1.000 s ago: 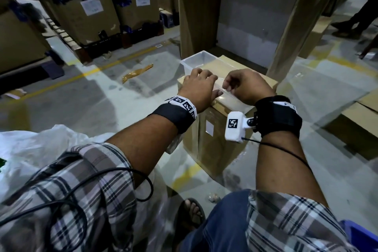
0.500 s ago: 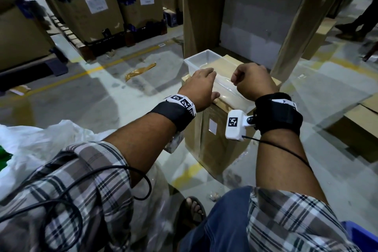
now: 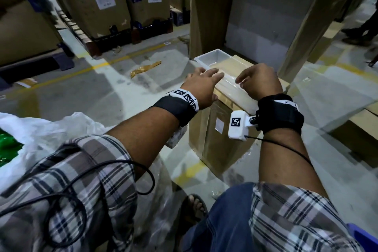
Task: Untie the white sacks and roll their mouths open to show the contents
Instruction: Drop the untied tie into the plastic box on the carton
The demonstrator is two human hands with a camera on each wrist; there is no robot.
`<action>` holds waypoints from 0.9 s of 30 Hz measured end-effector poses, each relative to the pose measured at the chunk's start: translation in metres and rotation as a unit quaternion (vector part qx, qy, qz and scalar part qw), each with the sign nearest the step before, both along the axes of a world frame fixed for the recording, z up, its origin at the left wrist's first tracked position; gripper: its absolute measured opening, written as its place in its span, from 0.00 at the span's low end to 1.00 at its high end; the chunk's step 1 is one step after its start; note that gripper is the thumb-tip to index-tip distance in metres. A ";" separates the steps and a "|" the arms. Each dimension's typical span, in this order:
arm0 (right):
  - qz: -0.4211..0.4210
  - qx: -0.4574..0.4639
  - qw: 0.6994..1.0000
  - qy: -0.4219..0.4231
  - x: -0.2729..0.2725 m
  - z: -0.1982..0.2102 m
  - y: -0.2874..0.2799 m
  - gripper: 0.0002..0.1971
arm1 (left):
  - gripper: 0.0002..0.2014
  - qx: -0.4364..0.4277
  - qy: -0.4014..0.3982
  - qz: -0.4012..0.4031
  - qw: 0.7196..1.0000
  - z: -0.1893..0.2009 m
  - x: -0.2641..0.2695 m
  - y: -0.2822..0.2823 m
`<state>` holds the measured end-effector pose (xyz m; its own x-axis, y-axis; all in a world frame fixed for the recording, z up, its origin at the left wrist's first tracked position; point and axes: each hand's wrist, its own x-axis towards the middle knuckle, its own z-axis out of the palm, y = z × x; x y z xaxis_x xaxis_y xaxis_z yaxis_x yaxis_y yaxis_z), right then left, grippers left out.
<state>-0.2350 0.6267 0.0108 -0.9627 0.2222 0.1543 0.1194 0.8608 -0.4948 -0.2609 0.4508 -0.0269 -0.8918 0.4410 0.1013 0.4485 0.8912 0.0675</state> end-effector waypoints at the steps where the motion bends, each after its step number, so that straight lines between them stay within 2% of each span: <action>1: 0.002 -0.004 1.000 -0.010 -0.001 -0.001 0.001 0.14 | 0.37 0.000 0.002 -0.001 1.000 0.000 -0.001 -0.001; 3: 0.019 -0.017 0.999 -0.030 -0.002 -0.003 0.000 0.17 | 0.37 0.002 0.001 -0.003 1.000 0.000 -0.002 -0.002; 11: 0.020 -0.040 0.997 -0.058 -0.003 -0.006 0.002 0.11 | 0.40 -0.006 -0.014 -0.001 1.000 -0.001 0.000 0.004; 14: 0.025 -0.049 0.998 -0.037 -0.003 -0.005 0.000 0.13 | 0.39 0.001 -0.024 0.003 1.000 0.001 0.001 0.003; 17: 0.016 -0.029 0.999 0.019 0.001 0.003 -0.010 0.14 | 0.37 0.009 -0.027 0.016 0.999 0.008 0.006 -0.005; 20: 0.028 -0.010 0.997 0.068 0.010 0.019 -0.032 0.13 | 0.32 0.013 -0.017 0.033 0.999 0.027 0.019 -0.024; 23: 0.079 -0.005 0.990 0.114 0.027 0.030 -0.071 0.12 | 0.25 0.017 0.008 0.041 0.999 0.051 0.039 -0.057; 27: 0.160 -0.021 0.981 0.104 0.056 0.033 -0.133 0.11 | 0.20 0.042 0.030 0.090 0.995 0.078 0.080 -0.121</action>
